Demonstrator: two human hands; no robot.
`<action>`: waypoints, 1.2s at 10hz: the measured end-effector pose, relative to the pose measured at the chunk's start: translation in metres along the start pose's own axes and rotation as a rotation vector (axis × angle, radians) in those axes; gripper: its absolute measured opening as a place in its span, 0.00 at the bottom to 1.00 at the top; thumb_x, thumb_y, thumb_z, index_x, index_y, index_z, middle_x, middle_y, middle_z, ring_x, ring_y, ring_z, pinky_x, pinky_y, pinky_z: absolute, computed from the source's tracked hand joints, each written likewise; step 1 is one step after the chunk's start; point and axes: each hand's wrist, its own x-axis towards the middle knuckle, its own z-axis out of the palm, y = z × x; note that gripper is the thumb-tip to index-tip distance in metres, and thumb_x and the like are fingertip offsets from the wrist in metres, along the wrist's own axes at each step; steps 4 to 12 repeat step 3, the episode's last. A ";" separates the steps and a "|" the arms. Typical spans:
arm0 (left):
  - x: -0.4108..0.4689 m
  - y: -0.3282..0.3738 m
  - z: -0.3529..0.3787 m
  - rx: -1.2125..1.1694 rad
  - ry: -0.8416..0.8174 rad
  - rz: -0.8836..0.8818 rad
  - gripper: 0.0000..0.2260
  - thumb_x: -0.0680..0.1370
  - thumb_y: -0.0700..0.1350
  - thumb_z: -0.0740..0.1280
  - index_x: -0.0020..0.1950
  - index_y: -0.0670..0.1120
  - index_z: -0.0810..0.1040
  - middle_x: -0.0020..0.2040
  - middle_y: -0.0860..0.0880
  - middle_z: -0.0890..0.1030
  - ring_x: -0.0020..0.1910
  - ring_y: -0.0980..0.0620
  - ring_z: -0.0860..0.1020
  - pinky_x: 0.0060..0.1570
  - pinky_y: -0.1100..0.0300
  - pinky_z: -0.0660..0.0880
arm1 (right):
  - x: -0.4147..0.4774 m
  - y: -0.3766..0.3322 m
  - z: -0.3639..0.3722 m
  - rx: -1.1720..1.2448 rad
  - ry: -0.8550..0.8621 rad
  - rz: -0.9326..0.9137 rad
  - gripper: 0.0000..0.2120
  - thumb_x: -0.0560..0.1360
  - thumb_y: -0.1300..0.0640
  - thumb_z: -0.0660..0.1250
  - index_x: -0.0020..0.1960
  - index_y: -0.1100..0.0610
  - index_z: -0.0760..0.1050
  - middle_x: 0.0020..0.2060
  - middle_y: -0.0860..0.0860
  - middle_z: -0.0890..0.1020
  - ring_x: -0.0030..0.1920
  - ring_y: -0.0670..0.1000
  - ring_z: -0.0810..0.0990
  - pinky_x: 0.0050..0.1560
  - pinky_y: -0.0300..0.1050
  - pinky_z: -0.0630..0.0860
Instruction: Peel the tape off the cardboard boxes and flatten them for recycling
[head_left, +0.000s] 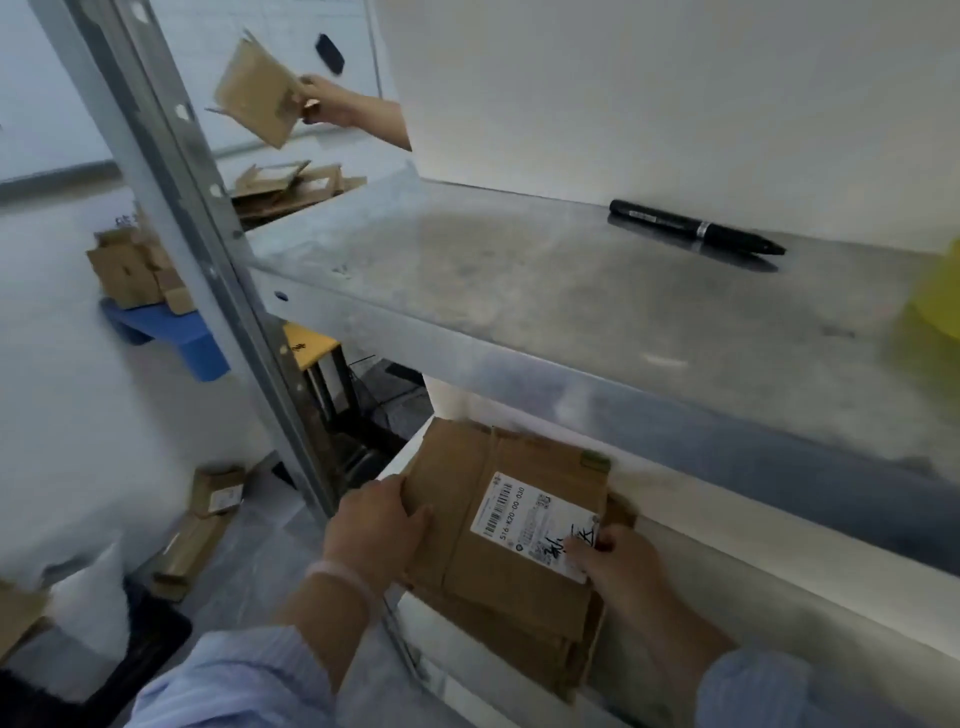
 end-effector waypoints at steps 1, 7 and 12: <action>0.032 -0.012 0.004 0.015 -0.016 0.104 0.16 0.75 0.60 0.63 0.56 0.52 0.76 0.49 0.51 0.78 0.47 0.51 0.77 0.49 0.53 0.77 | 0.000 -0.008 0.019 -0.009 0.056 0.056 0.11 0.74 0.48 0.70 0.50 0.55 0.80 0.40 0.46 0.81 0.38 0.43 0.78 0.32 0.34 0.70; 0.066 -0.019 0.017 0.105 -0.069 0.193 0.21 0.77 0.60 0.60 0.65 0.50 0.70 0.57 0.48 0.76 0.56 0.46 0.75 0.55 0.48 0.75 | -0.008 -0.019 0.038 -0.049 0.213 0.088 0.17 0.71 0.47 0.72 0.58 0.51 0.77 0.49 0.46 0.84 0.42 0.44 0.79 0.37 0.37 0.73; 0.066 -0.019 0.017 0.105 -0.069 0.193 0.21 0.77 0.60 0.60 0.65 0.50 0.70 0.57 0.48 0.76 0.56 0.46 0.75 0.55 0.48 0.75 | -0.008 -0.019 0.038 -0.049 0.213 0.088 0.17 0.71 0.47 0.72 0.58 0.51 0.77 0.49 0.46 0.84 0.42 0.44 0.79 0.37 0.37 0.73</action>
